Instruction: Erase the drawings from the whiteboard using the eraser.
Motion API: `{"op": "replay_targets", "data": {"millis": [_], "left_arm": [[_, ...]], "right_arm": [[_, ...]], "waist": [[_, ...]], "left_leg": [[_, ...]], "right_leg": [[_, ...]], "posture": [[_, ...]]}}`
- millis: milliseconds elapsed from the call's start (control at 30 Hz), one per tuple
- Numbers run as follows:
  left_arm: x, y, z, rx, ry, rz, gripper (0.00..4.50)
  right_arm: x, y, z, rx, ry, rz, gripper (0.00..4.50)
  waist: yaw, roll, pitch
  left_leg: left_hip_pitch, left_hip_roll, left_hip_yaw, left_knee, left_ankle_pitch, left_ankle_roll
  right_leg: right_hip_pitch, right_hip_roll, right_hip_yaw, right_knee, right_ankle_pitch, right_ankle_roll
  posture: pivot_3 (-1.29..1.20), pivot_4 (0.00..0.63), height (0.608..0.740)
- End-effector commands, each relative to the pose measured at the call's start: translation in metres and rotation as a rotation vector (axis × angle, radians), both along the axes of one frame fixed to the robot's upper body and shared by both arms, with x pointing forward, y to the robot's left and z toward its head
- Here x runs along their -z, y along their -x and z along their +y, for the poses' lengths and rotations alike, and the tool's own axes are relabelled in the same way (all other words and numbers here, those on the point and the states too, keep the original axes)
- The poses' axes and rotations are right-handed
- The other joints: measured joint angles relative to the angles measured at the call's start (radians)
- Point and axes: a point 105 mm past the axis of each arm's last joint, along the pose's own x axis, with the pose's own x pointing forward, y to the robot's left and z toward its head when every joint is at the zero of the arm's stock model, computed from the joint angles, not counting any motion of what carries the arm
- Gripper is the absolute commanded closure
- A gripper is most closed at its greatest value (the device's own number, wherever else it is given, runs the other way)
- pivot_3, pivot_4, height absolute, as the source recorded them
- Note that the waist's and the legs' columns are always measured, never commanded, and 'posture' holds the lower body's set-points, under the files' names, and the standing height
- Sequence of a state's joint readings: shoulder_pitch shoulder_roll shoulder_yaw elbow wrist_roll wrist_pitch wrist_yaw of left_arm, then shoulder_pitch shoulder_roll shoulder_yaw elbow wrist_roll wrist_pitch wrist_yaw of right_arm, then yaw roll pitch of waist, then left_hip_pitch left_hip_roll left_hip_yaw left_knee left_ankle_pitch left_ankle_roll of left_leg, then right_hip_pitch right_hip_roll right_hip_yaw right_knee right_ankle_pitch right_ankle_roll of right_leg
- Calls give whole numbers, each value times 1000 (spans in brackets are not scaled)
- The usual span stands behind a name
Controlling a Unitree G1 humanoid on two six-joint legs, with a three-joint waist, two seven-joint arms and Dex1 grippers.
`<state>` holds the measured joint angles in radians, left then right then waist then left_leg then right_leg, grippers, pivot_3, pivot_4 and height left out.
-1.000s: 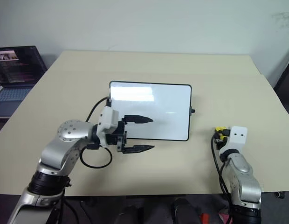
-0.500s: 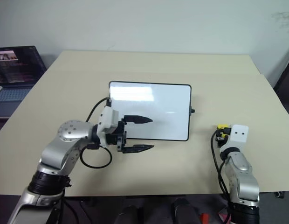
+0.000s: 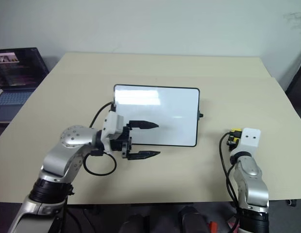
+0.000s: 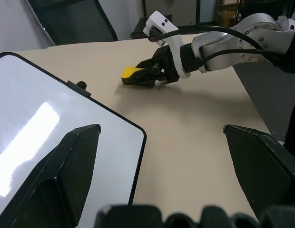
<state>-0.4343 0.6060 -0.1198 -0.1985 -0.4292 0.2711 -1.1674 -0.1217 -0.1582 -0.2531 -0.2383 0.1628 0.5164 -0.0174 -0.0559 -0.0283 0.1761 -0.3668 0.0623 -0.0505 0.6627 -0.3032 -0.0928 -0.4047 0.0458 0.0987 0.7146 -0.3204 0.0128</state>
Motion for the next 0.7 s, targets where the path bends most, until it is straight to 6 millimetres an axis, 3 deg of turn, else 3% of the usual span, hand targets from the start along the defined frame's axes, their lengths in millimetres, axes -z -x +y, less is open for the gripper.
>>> {"op": "replay_targets", "data": {"millis": [33,167,267,400,567,700], "left_arm": [[-6,2,-1,6,8,-41,0],[-6,2,-1,5,9,-39,0],[-6,2,-2,5,10,-39,0],[-5,1,-2,5,11,-37,0],[-5,1,-5,11,15,-35,0],[-5,1,-7,14,18,-34,0]], "right_arm": [[-26,2,7,-57,-55,-132,2391],[-20,2,6,-55,-41,-108,2391],[-27,2,9,-95,-19,-171,2391],[-39,-1,0,-47,-6,-304,2391],[-31,-12,21,-134,-33,-334,2391],[-20,-14,34,-207,-10,-327,1159]], "waist": [[0,0,0],[0,0,0],[0,0,0],[-1,0,0],[-2,0,0],[-1,0,0]], "left_leg": [[0,0,0,0,0,0],[0,0,0,0,0,0],[0,0,0,0,0,0],[0,0,0,0,0,0],[0,0,0,0,0,0],[0,0,1,0,0,0]], "right_leg": [[0,0,0,0,0,0],[0,0,0,0,0,0],[0,0,0,0,0,0],[0,0,0,0,0,0],[0,0,0,0,0,0],[0,0,0,0,0,0]], "posture": [[0,150,740],[0,150,740],[0,150,740],[0,150,740],[0,150,740],[0,150,740]]}}
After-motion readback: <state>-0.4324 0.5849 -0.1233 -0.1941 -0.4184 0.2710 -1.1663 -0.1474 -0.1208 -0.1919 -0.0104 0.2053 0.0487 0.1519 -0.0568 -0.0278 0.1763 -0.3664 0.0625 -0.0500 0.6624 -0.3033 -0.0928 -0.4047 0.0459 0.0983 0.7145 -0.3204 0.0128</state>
